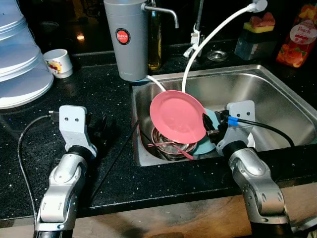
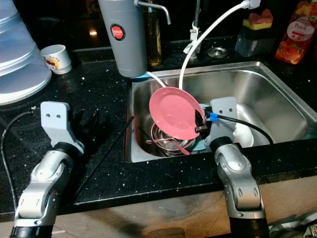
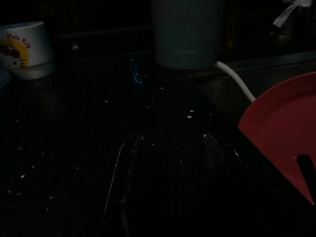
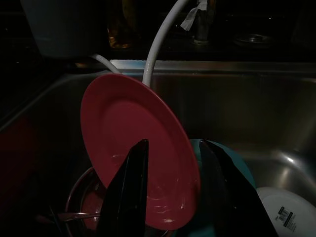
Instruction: Kitchen organization
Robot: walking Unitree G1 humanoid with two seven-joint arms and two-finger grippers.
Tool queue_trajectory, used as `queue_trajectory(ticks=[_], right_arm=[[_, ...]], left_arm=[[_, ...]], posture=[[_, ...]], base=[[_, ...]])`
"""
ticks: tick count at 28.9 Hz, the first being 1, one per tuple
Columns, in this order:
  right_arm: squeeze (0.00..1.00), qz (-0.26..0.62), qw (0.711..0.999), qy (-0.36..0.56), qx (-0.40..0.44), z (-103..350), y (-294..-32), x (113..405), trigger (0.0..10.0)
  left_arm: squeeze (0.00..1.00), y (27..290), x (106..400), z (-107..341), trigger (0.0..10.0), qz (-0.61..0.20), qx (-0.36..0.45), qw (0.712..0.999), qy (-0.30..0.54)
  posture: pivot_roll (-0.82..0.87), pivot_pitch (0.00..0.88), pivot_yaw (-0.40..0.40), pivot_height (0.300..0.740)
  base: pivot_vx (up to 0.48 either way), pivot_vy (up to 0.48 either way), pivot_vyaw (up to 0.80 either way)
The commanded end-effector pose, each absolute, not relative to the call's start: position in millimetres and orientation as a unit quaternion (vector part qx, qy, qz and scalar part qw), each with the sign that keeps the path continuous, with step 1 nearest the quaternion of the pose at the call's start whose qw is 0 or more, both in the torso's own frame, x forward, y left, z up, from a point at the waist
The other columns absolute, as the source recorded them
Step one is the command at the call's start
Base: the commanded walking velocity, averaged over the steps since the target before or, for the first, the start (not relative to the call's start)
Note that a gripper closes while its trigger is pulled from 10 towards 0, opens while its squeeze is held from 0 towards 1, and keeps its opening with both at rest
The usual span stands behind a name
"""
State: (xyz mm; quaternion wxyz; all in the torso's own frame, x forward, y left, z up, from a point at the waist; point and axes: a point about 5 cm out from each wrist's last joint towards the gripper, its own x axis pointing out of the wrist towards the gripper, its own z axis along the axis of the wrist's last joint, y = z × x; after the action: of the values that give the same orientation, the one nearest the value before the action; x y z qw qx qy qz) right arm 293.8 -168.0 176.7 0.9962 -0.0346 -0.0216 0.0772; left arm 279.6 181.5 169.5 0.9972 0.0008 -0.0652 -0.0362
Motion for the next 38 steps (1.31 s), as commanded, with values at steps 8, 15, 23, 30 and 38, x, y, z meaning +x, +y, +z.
queue_trajectory(ticks=[8,15,23,30,38], right_arm=[[0.0,0.075,0.997,-0.003,-0.031,168.9,-167.6,293.4,10.0],[0.0,0.084,0.996,-0.001,-0.03,169.0,-165.8,298.3,10.0],[0.0,0.078,0.996,-0.006,-0.043,173.9,-174.3,299.1,10.0],[0.0,0.09,0.995,-0.007,-0.039,175.2,-166.4,305.8,10.0],[0.0,0.103,0.994,0.002,-0.028,171.5,-159.1,310.1,10.0]], left_arm=[[0.0,184.1,278.5,164.0,10.0,-0.033,0.005,0.998,-0.054],[0.0,181.8,275.3,164.5,10.0,-0.03,0.007,0.998,-0.056],[0.0,170.2,285.8,166.5,10.0,-0.054,0.005,0.997,-0.06],[0.0,185.0,283.3,169.5,10.0,-0.033,0.014,0.997,-0.07],[0.0,196.3,276.4,163.6,10.0,-0.001,0.012,0.998,-0.061]], posture=[[-0.04,0.026,0.057,0.74],[-0.01,0.041,0.035,0.74],[-0.03,0.065,0.062,0.74],[-0.01,0.027,-0.001,0.74],[0.0,0.017,-0.018,0.74]], base=[[0.0,0.0,0.0],[0.0,0.0,0.0],[0.0,0.0,0.0],[0.0,0.0,0.0],[0.0,0.0,0.0]])
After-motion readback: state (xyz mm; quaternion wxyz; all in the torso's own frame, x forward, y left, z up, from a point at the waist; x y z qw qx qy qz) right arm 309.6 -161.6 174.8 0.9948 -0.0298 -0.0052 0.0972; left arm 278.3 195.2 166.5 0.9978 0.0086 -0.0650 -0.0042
